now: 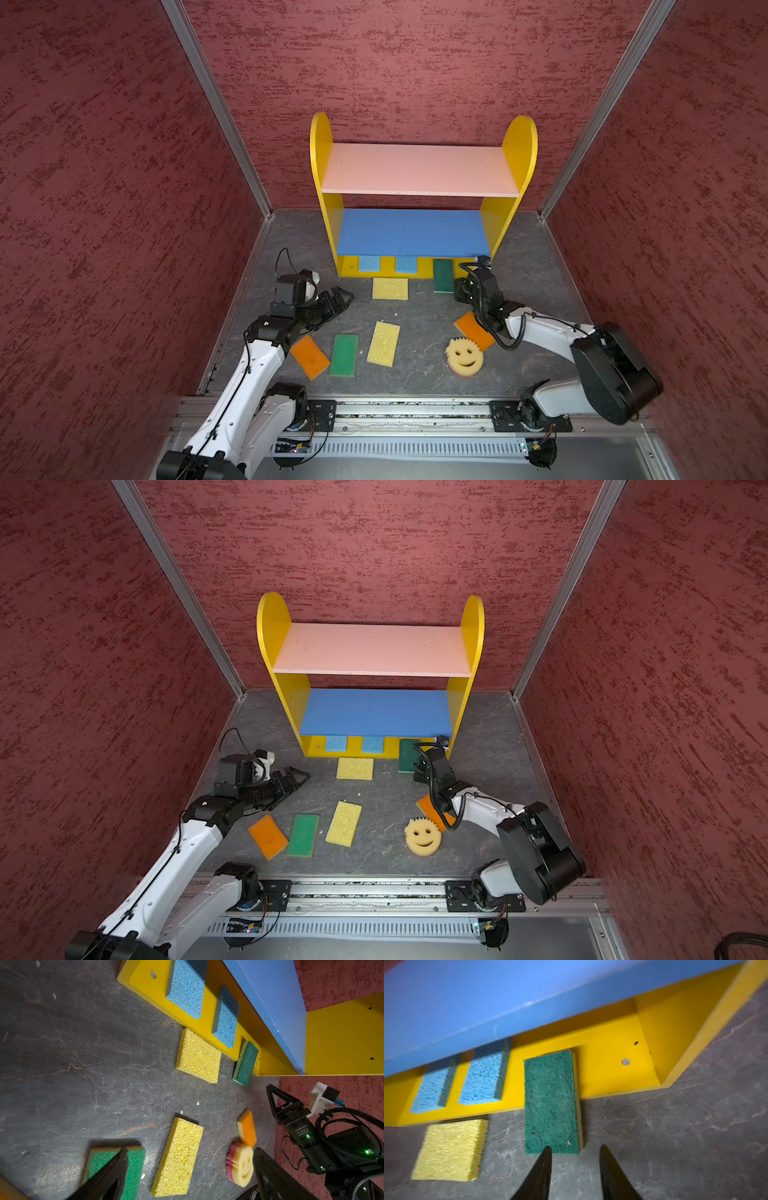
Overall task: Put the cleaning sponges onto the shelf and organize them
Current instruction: 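Carry the green sponge upright to the shelf beside the blue sponges, then press the green sponge against the shelf base with the right gripper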
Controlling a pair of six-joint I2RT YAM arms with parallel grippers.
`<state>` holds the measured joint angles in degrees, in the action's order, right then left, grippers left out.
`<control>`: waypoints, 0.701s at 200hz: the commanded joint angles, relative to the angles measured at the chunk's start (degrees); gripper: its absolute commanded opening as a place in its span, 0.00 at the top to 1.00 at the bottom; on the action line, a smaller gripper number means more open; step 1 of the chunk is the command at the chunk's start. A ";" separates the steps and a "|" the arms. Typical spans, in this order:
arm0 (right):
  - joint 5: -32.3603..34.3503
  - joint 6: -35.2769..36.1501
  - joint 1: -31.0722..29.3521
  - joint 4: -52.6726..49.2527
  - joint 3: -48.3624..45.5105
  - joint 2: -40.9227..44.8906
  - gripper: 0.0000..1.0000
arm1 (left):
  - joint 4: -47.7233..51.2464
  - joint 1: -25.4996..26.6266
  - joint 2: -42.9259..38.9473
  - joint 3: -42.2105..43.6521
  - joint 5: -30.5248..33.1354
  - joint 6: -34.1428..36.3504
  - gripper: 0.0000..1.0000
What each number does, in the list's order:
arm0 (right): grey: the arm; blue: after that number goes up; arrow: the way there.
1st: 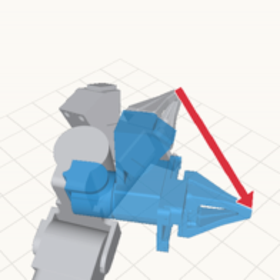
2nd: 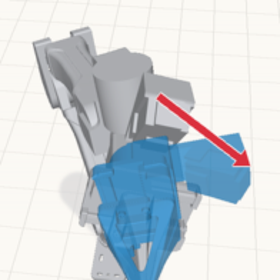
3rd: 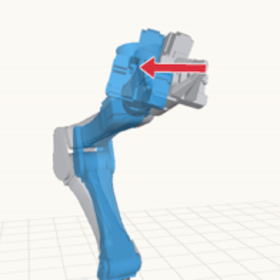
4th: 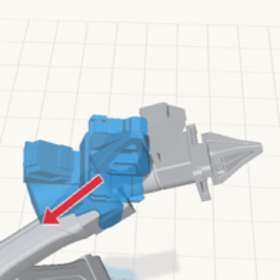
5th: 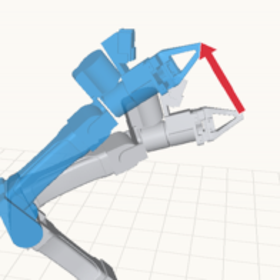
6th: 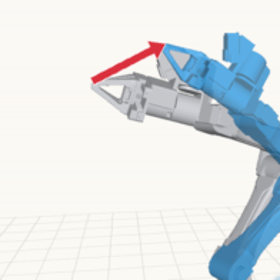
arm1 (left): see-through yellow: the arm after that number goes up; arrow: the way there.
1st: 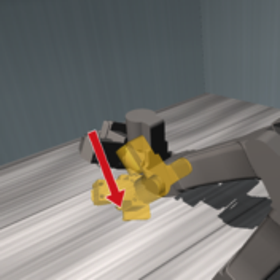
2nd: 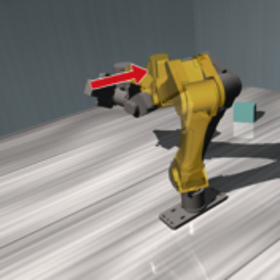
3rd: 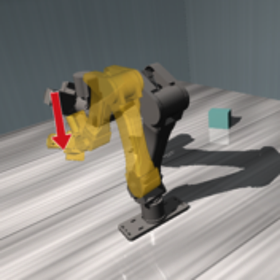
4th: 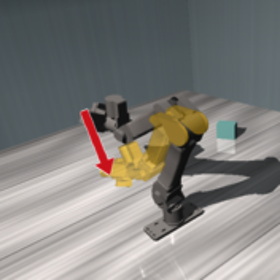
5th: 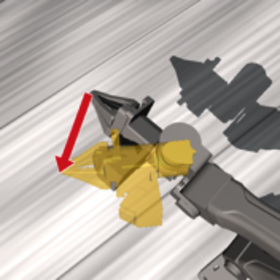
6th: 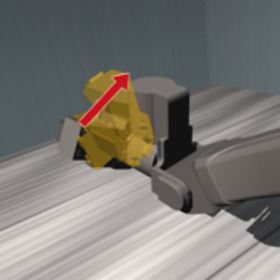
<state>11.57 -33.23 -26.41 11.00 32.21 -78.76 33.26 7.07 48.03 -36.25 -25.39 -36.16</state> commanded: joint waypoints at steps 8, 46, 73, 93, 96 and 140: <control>-6.92 -6.12 -0.67 1.03 -2.82 2.95 0.86 | 0.23 -0.30 -1.47 0.71 0.34 0.48 0.06; -11.02 -9.94 -2.89 4.05 -5.05 0.44 1.00 | -0.18 -0.25 -1.22 1.06 -0.01 0.08 0.06; -11.11 -11.73 -3.91 6.90 -4.79 -4.16 1.00 | -0.22 -0.26 -1.19 0.92 0.08 -0.05 0.06; -11.40 -12.66 -3.91 9.90 -4.20 -8.69 1.00 | -0.06 -0.30 -1.00 0.64 0.17 -0.04 0.06; -11.39 -12.75 -3.91 10.26 -4.05 -9.22 1.00 | 0.01 -0.28 -1.01 0.56 0.32 0.03 0.06; -10.51 -13.39 -3.74 14.60 -1.65 -16.75 1.00 | 0.93 -0.39 -0.57 -0.01 1.00 0.56 0.06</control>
<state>0.71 -44.88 -30.17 21.47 28.67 -91.96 33.50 7.05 47.37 -35.68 -25.28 -36.18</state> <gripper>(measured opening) 0.041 0.939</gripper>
